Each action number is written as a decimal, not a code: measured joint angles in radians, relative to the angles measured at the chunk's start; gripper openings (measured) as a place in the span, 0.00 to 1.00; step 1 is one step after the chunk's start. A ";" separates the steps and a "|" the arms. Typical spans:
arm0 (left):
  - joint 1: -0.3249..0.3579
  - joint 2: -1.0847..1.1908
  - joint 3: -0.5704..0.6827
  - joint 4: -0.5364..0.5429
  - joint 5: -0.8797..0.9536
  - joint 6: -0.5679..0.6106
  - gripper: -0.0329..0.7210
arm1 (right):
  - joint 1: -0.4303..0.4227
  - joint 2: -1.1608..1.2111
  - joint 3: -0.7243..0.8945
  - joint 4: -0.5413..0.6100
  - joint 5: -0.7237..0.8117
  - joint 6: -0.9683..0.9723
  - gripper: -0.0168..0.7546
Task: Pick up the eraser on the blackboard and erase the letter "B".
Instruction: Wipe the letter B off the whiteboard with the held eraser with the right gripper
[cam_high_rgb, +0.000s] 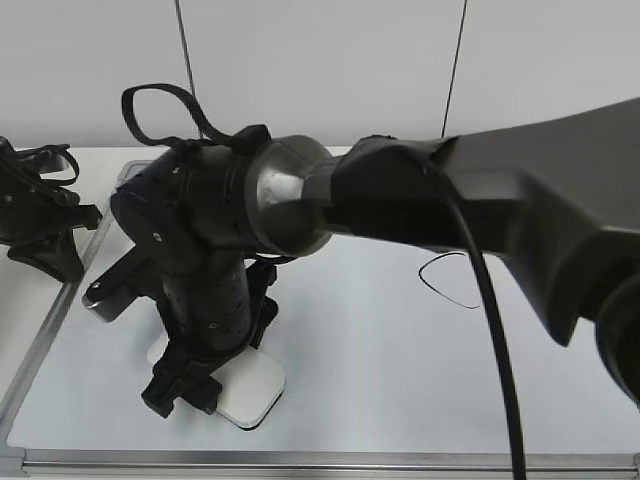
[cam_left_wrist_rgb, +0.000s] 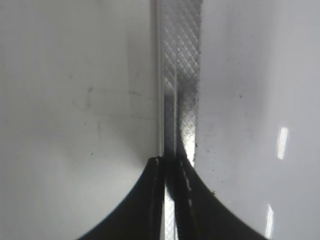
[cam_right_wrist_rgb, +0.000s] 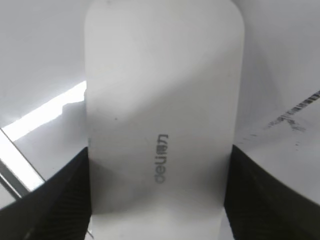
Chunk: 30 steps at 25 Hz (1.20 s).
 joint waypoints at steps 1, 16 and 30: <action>0.000 0.000 0.000 0.000 0.000 0.000 0.06 | -0.006 0.000 0.000 0.002 0.000 -0.001 0.72; 0.000 0.000 0.000 0.000 0.000 0.000 0.06 | -0.139 0.000 0.000 0.004 -0.002 0.008 0.72; 0.000 0.000 0.000 0.000 0.000 0.000 0.06 | -0.288 -0.019 -0.003 -0.052 0.022 0.013 0.72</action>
